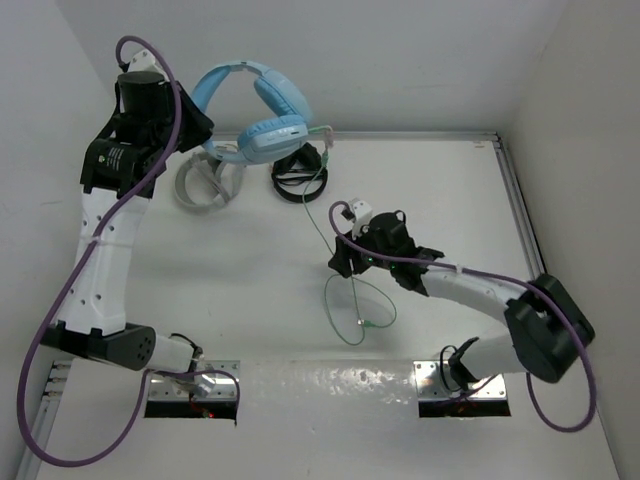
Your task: Wrap the headphones
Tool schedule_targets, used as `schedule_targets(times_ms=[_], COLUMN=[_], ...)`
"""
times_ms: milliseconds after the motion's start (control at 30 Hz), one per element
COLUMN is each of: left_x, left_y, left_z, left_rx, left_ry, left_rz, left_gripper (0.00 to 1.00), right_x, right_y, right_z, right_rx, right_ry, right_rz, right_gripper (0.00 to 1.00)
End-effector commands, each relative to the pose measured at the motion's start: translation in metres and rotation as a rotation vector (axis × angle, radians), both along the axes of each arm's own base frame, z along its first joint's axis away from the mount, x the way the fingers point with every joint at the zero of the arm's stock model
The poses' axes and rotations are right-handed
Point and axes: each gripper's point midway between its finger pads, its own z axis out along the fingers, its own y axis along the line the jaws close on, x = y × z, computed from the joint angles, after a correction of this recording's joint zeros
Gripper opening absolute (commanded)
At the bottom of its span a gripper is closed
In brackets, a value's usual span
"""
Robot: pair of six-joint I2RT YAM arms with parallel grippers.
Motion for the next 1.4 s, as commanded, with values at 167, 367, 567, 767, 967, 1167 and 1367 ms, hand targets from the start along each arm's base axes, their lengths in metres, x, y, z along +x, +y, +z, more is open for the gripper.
schedule_targets(times_ms=[167, 367, 567, 767, 967, 1167, 1367], left_x=[-0.008, 0.01, 0.039, 0.034, 0.018, 0.009, -0.015], left_y=[-0.005, -0.033, -0.019, -0.014, -0.025, -0.038, -0.062], left_z=[0.031, -0.014, -0.051, -0.108, -0.141, -0.137, -0.138], left_rx=[-0.176, -0.292, -0.156, 0.012, 0.225, 0.561, 0.686], left_ry=[-0.106, 0.02, 0.042, 0.09, 0.075, -0.047, -0.148], left_rz=[0.019, -0.054, -0.011, -0.068, -0.213, -0.383, -0.621], left_gripper=[0.0, 0.0, 0.0, 0.0, 0.0, 0.0, 0.0], right_x=[0.025, 0.006, -0.042, -0.052, -0.048, -0.013, 0.022], right_y=[0.029, 0.098, 0.168, 0.183, 0.156, 0.079, 0.018], right_z=[-0.043, 0.003, 0.079, 0.174, 0.249, 0.249, 0.242], right_rx=[-0.048, -0.126, -0.239, -0.177, -0.057, -0.108, -0.288], right_ry=[0.213, 0.111, 0.086, 0.058, -0.002, 0.054, 0.001], right_rz=[-0.081, 0.073, 0.338, 0.414, 0.373, 0.156, -0.054], right_gripper=[0.0, 0.0, 0.0, 0.0, 0.0, 0.0, 0.0])
